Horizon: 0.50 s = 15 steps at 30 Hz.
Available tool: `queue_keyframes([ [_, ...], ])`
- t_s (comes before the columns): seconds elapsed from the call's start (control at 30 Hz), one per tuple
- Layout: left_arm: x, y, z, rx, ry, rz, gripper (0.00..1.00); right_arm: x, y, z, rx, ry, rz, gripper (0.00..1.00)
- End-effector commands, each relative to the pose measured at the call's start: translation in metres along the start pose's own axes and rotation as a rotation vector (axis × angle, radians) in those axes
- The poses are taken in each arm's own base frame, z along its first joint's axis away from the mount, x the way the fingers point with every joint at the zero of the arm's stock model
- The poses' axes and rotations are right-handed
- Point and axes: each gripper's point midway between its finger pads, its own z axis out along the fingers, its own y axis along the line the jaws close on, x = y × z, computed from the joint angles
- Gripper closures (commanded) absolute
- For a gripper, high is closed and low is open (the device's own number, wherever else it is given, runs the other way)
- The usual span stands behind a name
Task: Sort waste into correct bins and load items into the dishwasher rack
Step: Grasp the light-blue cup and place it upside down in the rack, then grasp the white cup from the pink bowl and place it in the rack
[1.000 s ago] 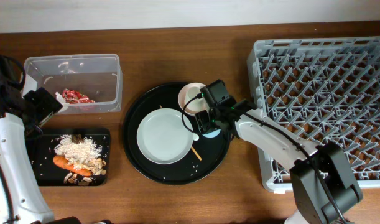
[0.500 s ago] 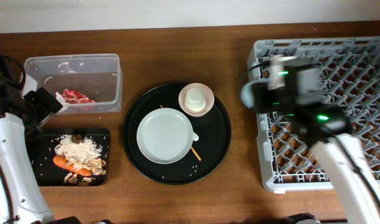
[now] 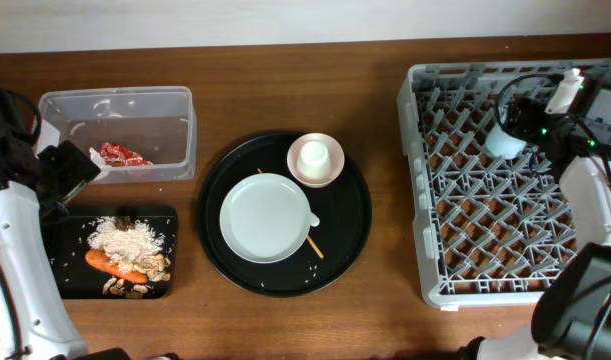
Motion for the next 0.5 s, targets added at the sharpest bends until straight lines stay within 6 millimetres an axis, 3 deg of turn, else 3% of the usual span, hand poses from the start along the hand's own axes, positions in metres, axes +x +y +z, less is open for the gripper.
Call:
queue_keyframes([
  [0.0,-0.003,0.001,-0.003,0.001,-0.014,-0.019,0.01,-0.016,0.006,-0.011,-0.018,-0.017,-0.013,0.01],
  [0.07,-0.003,0.001,-0.003,0.001,-0.014,-0.019,0.01,-0.031,0.011,-0.030,-0.024,-0.007,-0.012,0.01],
  [0.13,-0.003,0.001,-0.003,0.001,-0.014,-0.019,0.01,-0.053,0.031,-0.065,-0.097,-0.001,-0.012,0.01],
  [0.2,-0.003,0.001,-0.003,0.001,-0.014,-0.019,0.01,-0.070,0.096,-0.121,-0.397,0.003,-0.030,0.01],
  [0.27,-0.003,0.001,-0.003,0.001,-0.014,-0.019,0.01,-0.067,0.165,-0.169,-0.739,0.009,-0.076,0.01],
  [0.33,-0.003,0.001,-0.003,0.001,-0.014,-0.019,0.01,-0.046,0.212,-0.174,-0.820,0.072,-0.141,0.01],
  [0.4,-0.003,0.001,-0.003,0.001,-0.014,-0.019,0.01,0.003,0.258,-0.149,-0.690,0.204,-0.265,0.01],
  [0.47,-0.003,0.001,-0.003,0.001,-0.014,-0.019,0.01,0.038,0.287,-0.134,-0.607,0.267,-0.373,0.01],
])
